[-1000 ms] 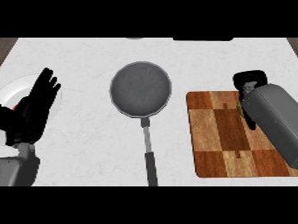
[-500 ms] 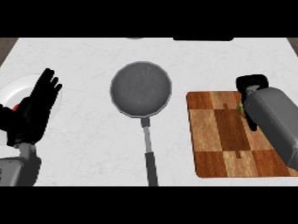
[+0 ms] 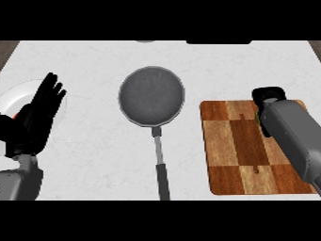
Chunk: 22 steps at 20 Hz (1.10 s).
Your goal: Pick the squash from the cutting board and place it in the pan
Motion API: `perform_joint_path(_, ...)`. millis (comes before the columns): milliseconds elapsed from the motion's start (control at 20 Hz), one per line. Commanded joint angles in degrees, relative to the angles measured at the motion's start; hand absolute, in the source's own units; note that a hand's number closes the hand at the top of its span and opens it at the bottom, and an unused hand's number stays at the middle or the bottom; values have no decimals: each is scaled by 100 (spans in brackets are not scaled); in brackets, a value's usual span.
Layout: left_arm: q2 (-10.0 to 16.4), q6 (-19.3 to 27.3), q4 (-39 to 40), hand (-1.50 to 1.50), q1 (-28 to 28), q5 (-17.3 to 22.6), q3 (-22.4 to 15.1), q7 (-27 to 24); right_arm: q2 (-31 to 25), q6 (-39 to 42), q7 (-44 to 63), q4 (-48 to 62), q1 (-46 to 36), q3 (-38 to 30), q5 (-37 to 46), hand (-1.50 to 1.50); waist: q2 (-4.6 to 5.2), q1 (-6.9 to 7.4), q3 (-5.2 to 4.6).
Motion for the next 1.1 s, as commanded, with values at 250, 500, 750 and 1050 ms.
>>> perform_joint_path(250,-134,64,228,0,-305,-139,23,26,8,-816,-1113,650,146,-20,500,150,28,27,14)
perform_joint_path(500,-146,70,-172,0,-93,-133,18,239,103,-819,-1140,596,57,-297,497,150,9,7,12)
perform_joint_path(750,-221,67,30,0,50,-231,-34,-12,1617,-1424,-264,-59,-131,-466,280,150,-42,38,10)
perform_joint_path(1050,-310,-238,179,0,-479,-116,-351,138,2180,-2395,245,-1223,-750,132,-383,150,-13,900,30)
